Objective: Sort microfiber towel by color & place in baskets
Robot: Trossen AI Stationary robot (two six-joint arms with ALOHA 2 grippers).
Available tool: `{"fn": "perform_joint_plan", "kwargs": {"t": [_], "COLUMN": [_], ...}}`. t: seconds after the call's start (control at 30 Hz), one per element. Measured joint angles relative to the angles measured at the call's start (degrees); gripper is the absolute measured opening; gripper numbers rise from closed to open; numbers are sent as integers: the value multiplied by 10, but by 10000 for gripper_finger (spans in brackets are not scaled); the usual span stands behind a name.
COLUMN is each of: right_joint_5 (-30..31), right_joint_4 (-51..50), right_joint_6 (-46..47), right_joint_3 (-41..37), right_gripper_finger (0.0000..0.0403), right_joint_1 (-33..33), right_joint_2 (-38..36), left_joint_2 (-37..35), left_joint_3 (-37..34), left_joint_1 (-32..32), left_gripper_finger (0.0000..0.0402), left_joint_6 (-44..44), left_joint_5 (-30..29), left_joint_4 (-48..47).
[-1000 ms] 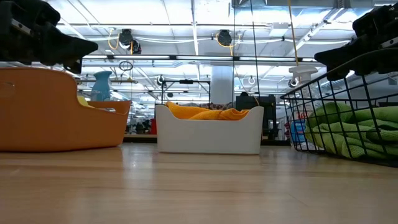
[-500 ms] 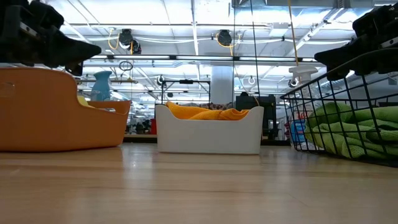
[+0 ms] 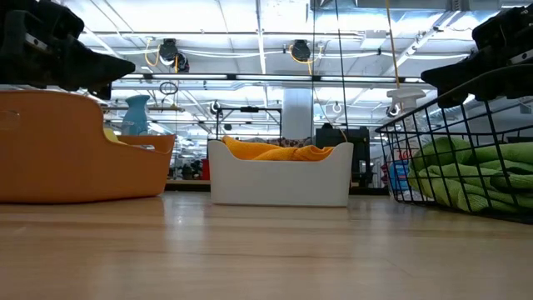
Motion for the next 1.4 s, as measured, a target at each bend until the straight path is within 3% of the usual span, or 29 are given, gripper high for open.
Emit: {"fn": "perform_joint_plan", "kwargs": {"t": [1.4], "right_joint_5": [0], "right_joint_4": [0], "right_joint_6": [0], "right_joint_3": [0], "right_gripper_finger": [0], "right_joint_1": [0], "right_joint_2": [0], "left_joint_2": [0], "left_joint_3": [0], "left_joint_1": [0], "left_gripper_finger": [20], "left_joint_6": [0], "left_joint_5": [-3], "left_joint_4": [12]}}
